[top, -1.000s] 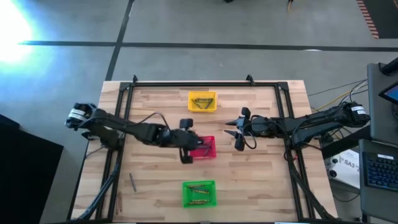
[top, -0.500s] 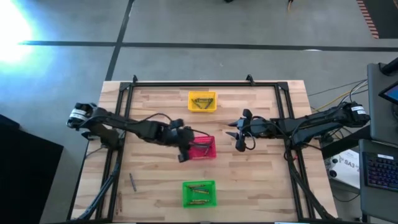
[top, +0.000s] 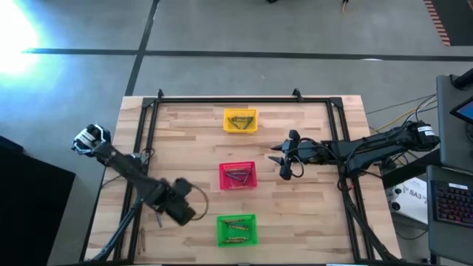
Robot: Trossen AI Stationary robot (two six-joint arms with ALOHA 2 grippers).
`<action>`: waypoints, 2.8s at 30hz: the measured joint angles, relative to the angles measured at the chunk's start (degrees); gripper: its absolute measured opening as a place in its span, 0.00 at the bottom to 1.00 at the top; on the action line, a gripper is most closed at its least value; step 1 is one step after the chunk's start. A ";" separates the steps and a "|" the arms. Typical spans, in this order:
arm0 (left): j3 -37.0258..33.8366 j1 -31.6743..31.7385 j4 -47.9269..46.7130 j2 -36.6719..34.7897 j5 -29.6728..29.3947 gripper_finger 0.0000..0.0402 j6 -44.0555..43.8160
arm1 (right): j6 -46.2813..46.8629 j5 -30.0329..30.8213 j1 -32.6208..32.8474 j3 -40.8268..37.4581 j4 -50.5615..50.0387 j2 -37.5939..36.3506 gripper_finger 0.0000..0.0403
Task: Sort crayons
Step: Put the blue crayon into the red bin
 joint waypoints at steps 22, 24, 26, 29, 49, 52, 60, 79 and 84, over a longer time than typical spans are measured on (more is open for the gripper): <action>-9.22 -20.86 8.70 0.71 6.20 0.51 -42.10 | -0.66 -0.13 0.04 0.00 1.46 -0.02 0.43; -9.22 -21.57 8.48 1.51 7.95 0.52 -42.21 | 0.48 -0.25 0.04 -0.10 1.45 0.00 0.43; -9.25 -21.69 7.94 2.65 8.17 0.52 -42.11 | 1.68 -0.63 0.15 -0.33 1.15 0.00 0.43; -9.56 -21.67 7.98 4.36 8.21 0.52 -41.53 | 3.65 -0.95 0.70 -0.80 1.00 0.00 0.43; -13.60 -20.36 14.46 6.00 3.18 0.09 -27.79 | 9.24 -1.61 8.35 -1.64 -0.22 0.27 0.42; -12.08 -18.69 10.98 5.47 -5.45 0.02 -26.25 | 10.60 -1.60 8.45 -1.69 1.59 1.60 0.42; -7.73 -14.25 8.43 4.68 -33.57 0.01 -10.24 | 8.97 -8.17 8.41 -0.53 20.20 12.28 0.42; -5.22 6.74 37.18 4.34 -53.65 0.00 37.30 | -3.17 -6.12 8.39 12.14 35.87 22.59 0.42; -5.22 11.03 47.99 4.33 -42.70 0.00 50.11 | -3.10 -6.18 8.39 11.45 36.18 22.43 0.42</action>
